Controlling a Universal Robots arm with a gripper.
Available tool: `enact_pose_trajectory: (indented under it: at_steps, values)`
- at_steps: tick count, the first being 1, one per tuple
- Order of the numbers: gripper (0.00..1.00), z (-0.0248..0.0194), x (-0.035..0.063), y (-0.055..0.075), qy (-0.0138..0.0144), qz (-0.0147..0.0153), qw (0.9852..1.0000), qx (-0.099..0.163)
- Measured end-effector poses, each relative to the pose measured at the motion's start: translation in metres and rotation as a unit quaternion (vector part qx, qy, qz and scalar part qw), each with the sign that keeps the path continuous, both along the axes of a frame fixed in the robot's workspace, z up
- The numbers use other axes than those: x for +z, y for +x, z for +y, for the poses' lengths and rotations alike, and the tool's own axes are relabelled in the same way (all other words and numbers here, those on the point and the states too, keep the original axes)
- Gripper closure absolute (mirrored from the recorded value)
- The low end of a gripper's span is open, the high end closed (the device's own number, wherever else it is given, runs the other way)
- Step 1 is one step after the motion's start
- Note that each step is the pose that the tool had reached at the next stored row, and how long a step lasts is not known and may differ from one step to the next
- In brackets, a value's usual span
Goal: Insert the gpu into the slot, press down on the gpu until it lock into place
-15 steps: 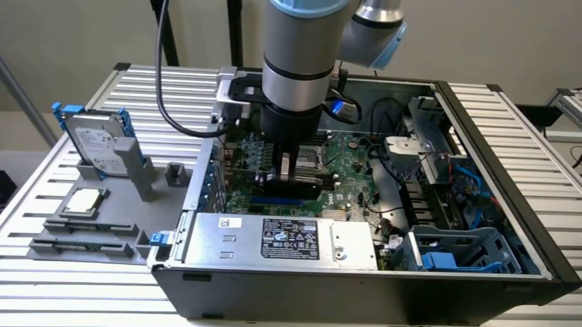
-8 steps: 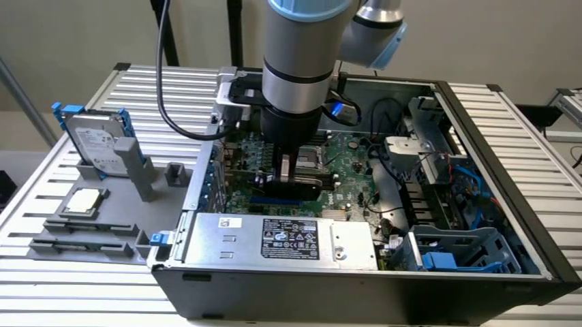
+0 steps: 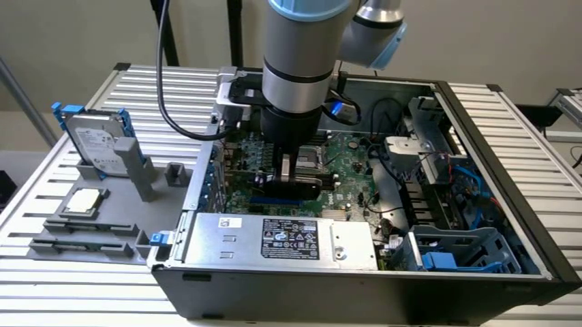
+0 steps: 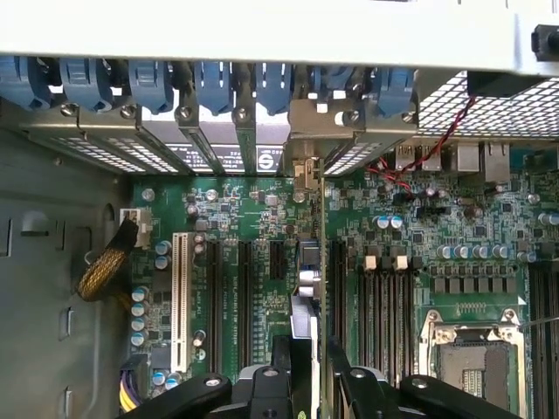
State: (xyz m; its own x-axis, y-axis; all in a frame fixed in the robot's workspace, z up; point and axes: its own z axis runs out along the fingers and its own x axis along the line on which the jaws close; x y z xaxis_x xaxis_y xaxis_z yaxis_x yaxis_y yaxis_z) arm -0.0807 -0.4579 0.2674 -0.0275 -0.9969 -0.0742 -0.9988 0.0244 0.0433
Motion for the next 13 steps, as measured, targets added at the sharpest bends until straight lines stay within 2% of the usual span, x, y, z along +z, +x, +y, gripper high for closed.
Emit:
enact_pose_trajectory:
  at_steps: [13]
  values:
    - [0.74,0.0001,-0.0052,-0.0007,0.0000,0.0007,1.0000,0.000]
